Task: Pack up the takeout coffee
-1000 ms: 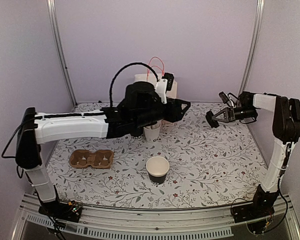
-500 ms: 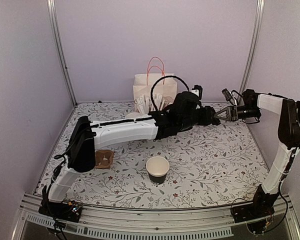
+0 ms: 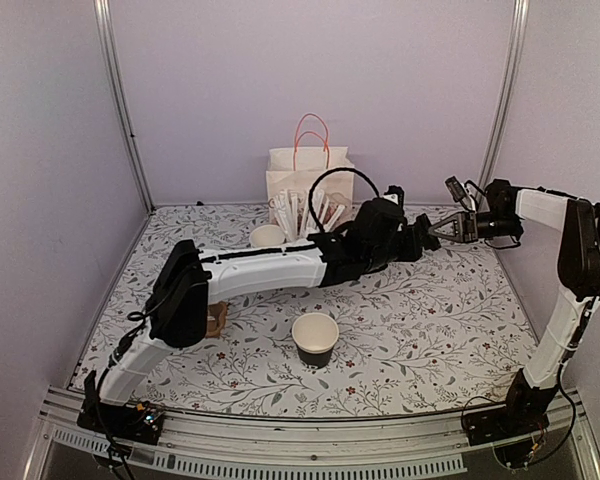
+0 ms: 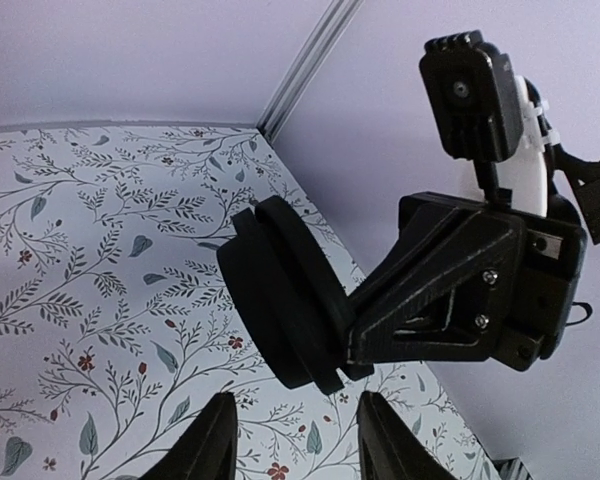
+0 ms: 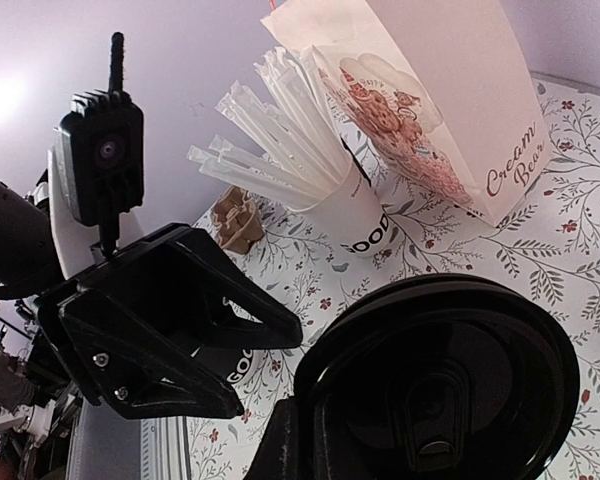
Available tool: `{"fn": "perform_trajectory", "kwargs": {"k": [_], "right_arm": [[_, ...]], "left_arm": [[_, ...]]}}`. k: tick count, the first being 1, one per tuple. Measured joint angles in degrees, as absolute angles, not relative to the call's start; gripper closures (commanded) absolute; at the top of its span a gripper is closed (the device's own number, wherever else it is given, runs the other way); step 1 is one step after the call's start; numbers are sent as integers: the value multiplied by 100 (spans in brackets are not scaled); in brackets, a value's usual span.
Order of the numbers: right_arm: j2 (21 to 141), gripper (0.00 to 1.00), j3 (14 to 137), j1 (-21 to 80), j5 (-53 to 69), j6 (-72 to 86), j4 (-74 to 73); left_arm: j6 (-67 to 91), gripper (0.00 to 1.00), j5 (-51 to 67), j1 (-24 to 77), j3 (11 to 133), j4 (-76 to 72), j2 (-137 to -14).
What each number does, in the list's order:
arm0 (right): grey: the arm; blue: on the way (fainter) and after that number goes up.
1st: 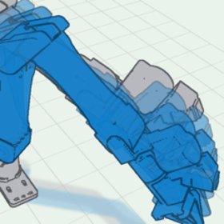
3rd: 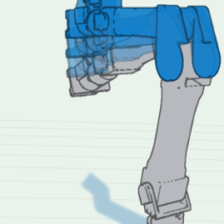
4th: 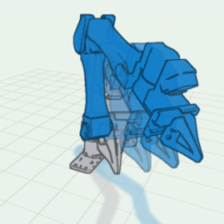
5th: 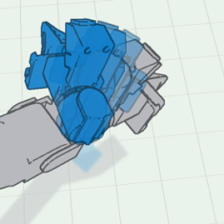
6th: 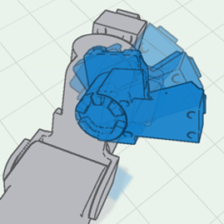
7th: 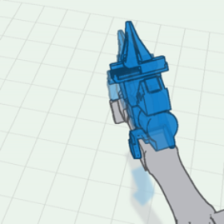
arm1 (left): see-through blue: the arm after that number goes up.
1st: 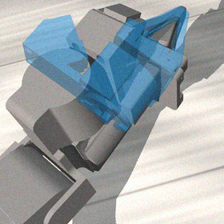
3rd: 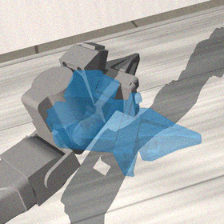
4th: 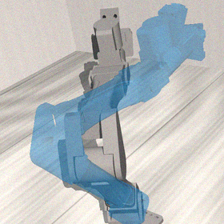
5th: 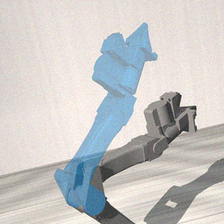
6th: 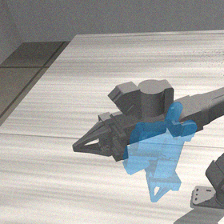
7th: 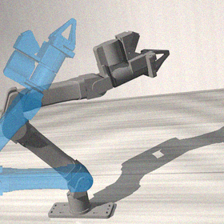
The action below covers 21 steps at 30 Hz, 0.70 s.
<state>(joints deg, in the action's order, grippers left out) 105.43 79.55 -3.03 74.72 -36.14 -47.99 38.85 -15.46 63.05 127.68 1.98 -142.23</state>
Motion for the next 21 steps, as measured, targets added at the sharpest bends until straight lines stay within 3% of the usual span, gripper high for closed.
{"fn": "perform_trajectory", "kwargs": {"k": [21], "right_arm": [[10593, 100, 7964, -368, 7542, -4123, -5096]], "left_arm": [[4401, 60, -1190, 6160, 13408, 163, -14851]]}}
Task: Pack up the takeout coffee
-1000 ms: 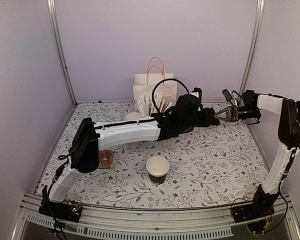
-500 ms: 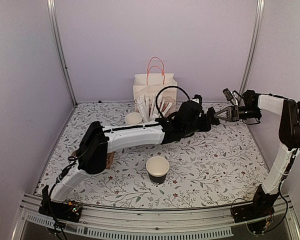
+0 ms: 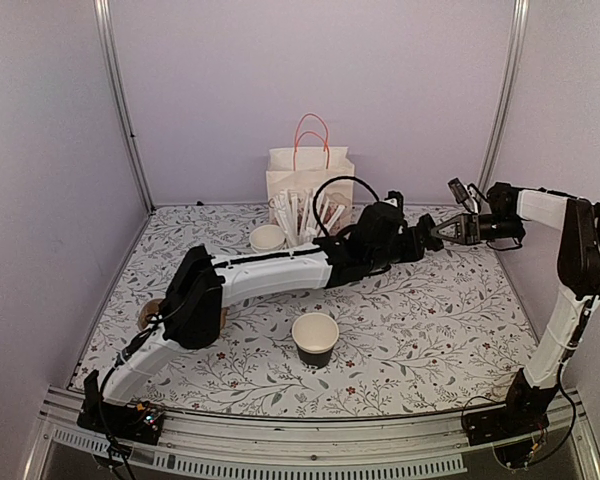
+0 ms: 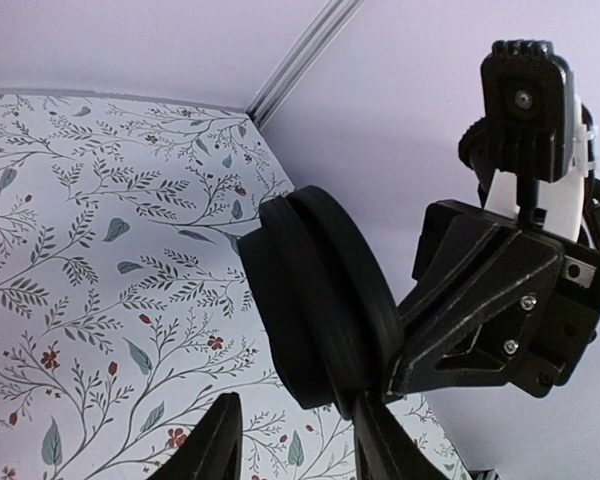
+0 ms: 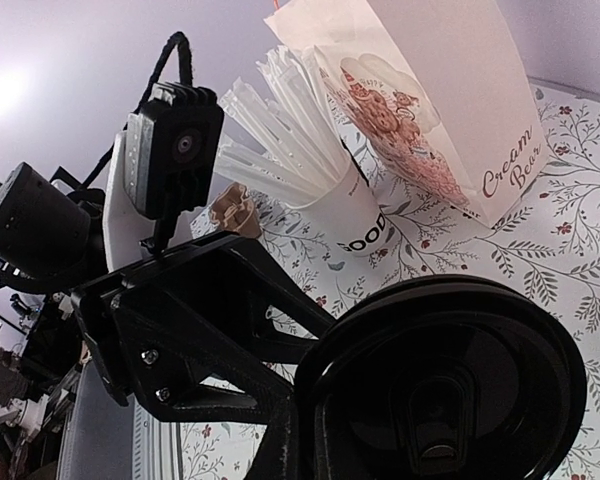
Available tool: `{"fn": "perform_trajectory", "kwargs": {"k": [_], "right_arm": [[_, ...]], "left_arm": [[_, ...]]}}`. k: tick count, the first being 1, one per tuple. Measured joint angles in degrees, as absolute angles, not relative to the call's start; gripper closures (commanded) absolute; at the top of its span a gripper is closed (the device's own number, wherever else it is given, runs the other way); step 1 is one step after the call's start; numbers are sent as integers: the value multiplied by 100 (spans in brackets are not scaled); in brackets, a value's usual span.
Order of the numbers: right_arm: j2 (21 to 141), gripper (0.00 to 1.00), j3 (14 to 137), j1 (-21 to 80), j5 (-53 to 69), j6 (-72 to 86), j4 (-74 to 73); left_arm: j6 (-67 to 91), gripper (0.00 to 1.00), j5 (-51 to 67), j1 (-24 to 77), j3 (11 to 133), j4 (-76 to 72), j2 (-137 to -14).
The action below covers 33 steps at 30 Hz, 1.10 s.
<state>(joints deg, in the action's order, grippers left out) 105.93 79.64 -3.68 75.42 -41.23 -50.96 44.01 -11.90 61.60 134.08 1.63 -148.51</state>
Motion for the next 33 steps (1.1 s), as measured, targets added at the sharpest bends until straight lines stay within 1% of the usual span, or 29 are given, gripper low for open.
{"fn": "perform_trajectory", "kwargs": {"k": [7, 12, 20, 24, 28, 31, 33], "right_arm": [[10641, 100, 7985, -381, 7544, -4206, -5199], [10637, 100, 7985, -327, 7550, -4200, -5304], [10481, 100, 7942, -327, 7238, -3905, -4939], [10298, 100, 7898, -327, 7039, -3833, -4831], [10025, 100, 7784, -327, 6897, -3835, -4827], [9771, 100, 7754, -327, 6884, -3883, -4923], [9609, 100, 7754, -327, 6914, -3986, -5065]], "left_arm": [[4512, 60, -1304, 6082, 13408, 239, -14888], [4534, 60, -1520, 5841, 13408, 395, -14951], [4425, 59, -1638, 5721, 13122, 353, -14960], [4106, 54, -1636, 5806, 12932, 357, -14958], [3594, 45, -1649, 5972, 12704, 368, -14728], [3151, 39, -1778, 6193, 12143, 342, -14136], [2882, 32, -1815, 6377, 11563, 252, -13552]]}}
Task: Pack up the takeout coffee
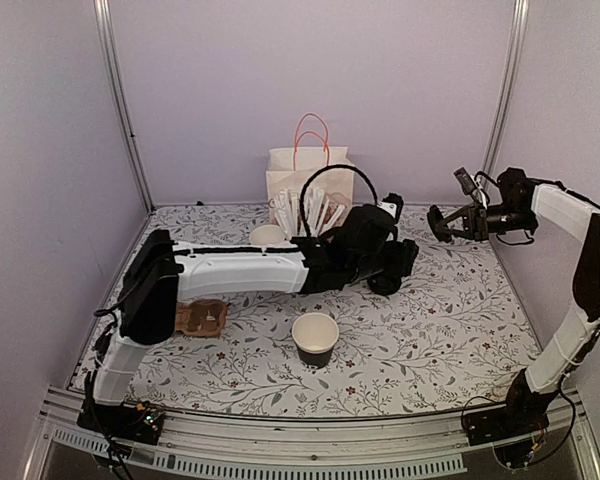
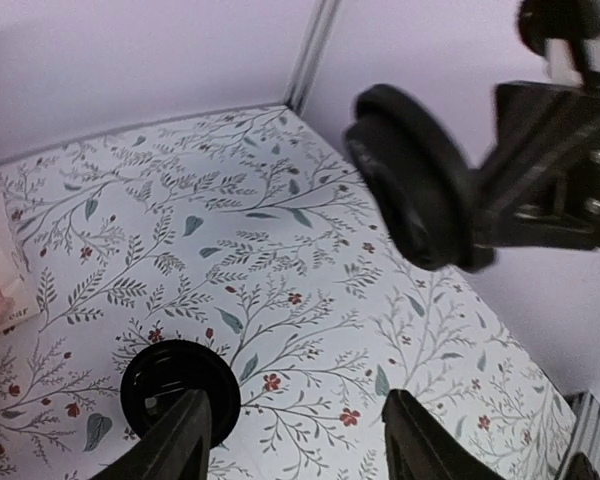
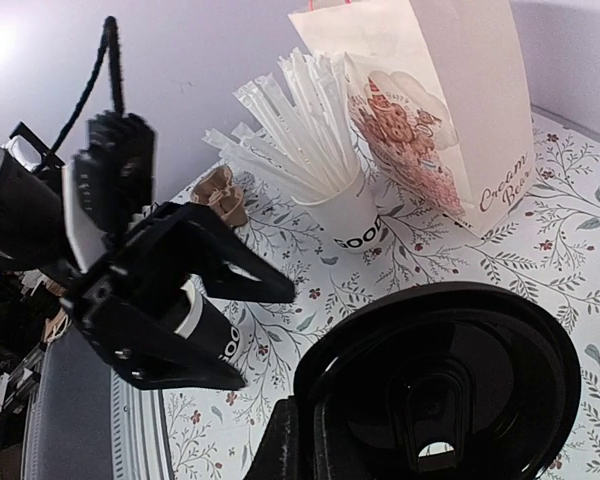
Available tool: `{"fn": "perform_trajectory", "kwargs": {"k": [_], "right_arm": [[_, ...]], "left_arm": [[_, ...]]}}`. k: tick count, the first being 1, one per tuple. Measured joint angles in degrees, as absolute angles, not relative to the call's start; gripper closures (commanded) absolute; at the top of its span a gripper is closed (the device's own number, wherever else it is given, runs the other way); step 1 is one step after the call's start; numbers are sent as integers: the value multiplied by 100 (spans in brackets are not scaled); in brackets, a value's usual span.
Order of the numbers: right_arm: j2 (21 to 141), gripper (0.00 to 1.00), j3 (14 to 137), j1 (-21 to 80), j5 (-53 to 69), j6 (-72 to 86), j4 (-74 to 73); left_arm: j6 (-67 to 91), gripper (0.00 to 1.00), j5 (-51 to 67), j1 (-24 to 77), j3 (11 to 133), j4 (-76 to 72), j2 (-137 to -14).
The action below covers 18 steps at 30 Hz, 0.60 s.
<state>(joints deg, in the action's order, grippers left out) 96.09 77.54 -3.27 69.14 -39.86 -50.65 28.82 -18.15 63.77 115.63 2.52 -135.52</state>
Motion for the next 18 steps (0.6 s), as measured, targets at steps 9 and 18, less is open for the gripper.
{"fn": "perform_trajectory", "kwargs": {"k": [9, 18], "right_arm": [[9354, 100, 7850, 130, 7338, -4849, -6167], [9275, 99, 8020, 2281, 7175, -5815, -7255]], "left_arm": [[1507, 22, -937, 6967, 8329, -1485, -10597], [644, 16, -276, 7002, 6324, -3430, -9358]]}}
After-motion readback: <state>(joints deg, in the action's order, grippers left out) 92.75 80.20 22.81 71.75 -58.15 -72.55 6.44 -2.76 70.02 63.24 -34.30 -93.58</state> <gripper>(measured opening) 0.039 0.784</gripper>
